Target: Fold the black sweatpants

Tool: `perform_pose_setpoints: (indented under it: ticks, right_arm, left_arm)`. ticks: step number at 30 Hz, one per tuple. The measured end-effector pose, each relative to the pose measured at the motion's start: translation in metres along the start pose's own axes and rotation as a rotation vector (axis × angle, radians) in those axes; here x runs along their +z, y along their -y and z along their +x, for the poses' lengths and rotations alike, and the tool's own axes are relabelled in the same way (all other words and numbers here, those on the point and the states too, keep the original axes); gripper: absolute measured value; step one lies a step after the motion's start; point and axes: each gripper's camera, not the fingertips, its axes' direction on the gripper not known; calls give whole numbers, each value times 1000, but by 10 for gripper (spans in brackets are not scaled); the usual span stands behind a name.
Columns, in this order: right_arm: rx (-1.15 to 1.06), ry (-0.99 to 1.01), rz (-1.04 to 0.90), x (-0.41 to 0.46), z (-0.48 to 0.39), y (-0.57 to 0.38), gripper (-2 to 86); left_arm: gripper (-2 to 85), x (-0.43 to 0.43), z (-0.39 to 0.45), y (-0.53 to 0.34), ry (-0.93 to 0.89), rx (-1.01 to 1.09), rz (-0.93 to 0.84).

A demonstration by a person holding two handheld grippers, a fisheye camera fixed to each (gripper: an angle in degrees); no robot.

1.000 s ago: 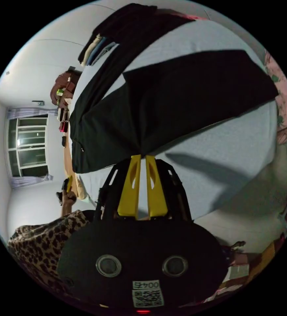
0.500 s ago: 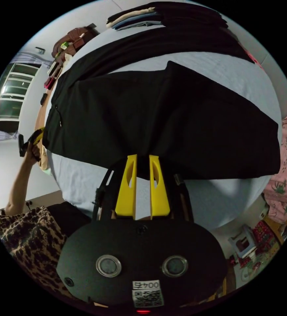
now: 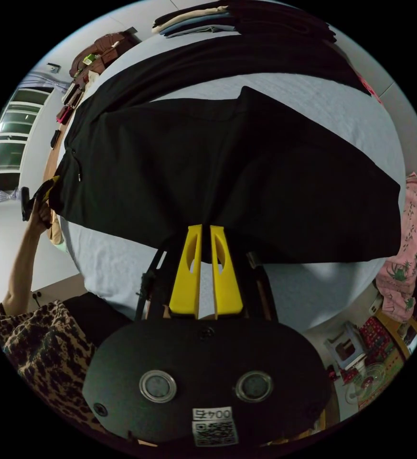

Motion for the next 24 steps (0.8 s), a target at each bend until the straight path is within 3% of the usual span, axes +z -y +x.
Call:
perform_pose_setpoints:
  ticks: [2, 5, 8, 11, 15, 20, 24]
  right_arm:
    - [-3, -4, -2, 0, -5, -1, 39]
    - [12, 3, 2, 0, -8, -4, 38]
    - [16, 9, 3, 0, -9, -6, 37]
    - [16, 22, 3, 0, -9, -9, 36]
    - [33, 39, 15, 0, -7, -15, 35]
    - [25, 33, 25, -1, -5, -22, 36]
    - [18, 26, 12, -1, -3, -25, 35]
  left_arm:
    - [32, -27, 28, -7, 99, 84, 144]
    - [23, -32, 45, -16, 280, 149, 185]
    - [19, -11, -3, -15, 201, -67, 104]
    - [17, -15, -19, -22, 151, -164, 149]
    - [16, -12, -35, -25, 130, -167, 139]
    - [19, -18, -64, -20, -70, -225, 78]
    - [22, -48, -69, -38, -85, -213, 173]
